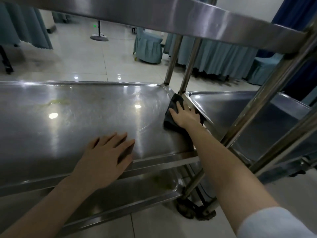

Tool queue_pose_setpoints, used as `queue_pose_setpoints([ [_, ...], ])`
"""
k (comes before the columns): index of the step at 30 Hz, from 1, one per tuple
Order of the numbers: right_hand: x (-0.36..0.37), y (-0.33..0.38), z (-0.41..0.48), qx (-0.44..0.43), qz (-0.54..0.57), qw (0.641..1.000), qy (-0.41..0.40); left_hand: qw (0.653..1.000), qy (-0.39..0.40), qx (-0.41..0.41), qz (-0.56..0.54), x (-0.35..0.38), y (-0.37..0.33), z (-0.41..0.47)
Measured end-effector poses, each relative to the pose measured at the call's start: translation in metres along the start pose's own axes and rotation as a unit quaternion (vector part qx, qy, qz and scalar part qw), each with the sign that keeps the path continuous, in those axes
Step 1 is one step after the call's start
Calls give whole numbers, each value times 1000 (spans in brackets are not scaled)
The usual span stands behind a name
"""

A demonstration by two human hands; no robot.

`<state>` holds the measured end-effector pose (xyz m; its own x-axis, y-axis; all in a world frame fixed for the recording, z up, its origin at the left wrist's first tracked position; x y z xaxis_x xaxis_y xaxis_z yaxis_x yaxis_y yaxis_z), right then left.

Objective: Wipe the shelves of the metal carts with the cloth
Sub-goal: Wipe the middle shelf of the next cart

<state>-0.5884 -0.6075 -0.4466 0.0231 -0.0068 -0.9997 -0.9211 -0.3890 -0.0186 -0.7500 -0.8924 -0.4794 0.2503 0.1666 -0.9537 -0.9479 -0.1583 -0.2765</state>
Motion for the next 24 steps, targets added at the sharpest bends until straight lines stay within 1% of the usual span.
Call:
queue_pose_setpoints([
  [2,3,-1,-3,11,6,1000,0,1000,0,-3,4,-2,1,1],
  [6,24,-37,-60,-3,-28,1000,3,1000,1,-7,0,-5,-1,1],
  [7,27,-44,-76,-23,-38,999,10,1000,1,-5,-2,-5,-2,0],
  [10,26,-39,-118,-124,-53,991,23,1000,4,2,-12,-7,-5,-2],
  [11,25,-32,-134,-148,-50,988,10,1000,5,4,-27,-9,-5,-3],
  [13,25,-6,-175,-178,-42,981,-69,997,0,14,-76,-14,-5,-7],
  [15,28,41,-211,-200,-37,968,-149,991,-24,26,-129,-22,-1,-16],
  [16,30,71,-220,-218,-16,962,-164,989,-43,30,-136,-28,5,-23],
  [18,31,131,-230,-265,4,949,-169,991,-88,22,-101,-42,28,-43],
  [20,32,164,-233,-308,-16,936,-171,990,-129,-8,-50,-54,66,-72],
  [22,32,151,-229,-346,-44,920,-178,992,-122,-40,0,-60,106,-104],
  [24,30,100,-220,-355,-62,913,-192,994,-89,-57,23,-61,136,-127],
])
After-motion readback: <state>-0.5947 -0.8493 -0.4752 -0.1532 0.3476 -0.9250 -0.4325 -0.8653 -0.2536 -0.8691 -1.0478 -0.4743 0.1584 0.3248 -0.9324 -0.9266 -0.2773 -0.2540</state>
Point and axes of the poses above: each hand's wrist, its own z-axis towards the middle knuckle, its own x-axis out of the palm, y = z × x, the point moved 2 cm from there along z, towards the middle knuckle, and after that the axes turned 9 degrees about -z, right-handed, at the moved point
